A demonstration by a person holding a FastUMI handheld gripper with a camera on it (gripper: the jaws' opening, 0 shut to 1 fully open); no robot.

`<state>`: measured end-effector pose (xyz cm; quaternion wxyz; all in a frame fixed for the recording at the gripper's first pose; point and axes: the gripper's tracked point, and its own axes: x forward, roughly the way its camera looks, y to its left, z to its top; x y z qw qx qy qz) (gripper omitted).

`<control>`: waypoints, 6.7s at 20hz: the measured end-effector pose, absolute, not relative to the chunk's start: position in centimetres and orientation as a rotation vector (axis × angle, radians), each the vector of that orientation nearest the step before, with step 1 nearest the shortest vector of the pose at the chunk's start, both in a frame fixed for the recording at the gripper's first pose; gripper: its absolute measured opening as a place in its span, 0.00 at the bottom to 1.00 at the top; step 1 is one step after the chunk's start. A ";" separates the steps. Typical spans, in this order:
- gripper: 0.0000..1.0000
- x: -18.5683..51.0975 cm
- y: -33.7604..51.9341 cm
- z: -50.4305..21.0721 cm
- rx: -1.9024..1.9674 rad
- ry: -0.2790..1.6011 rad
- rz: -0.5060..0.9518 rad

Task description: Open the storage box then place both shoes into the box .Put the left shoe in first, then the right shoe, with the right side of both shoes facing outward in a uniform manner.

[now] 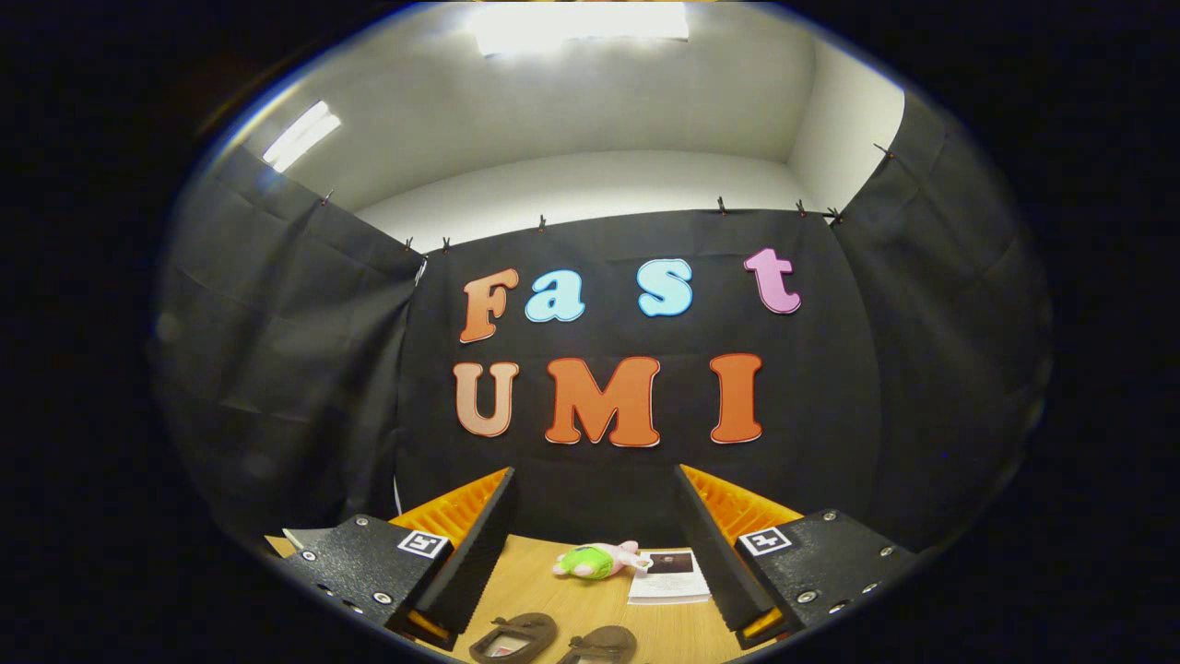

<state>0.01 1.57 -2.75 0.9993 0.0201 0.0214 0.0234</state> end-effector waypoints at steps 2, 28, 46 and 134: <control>0.99 0.3 2.7 -4.0 0.064 0.070 0.073; 0.98 0.1 24.1 -23.3 0.494 0.757 0.544; 0.97 -0.6 30.7 -32.4 0.785 1.020 0.602; 0.99 0.2 22.2 -26.7 0.119 0.703 0.288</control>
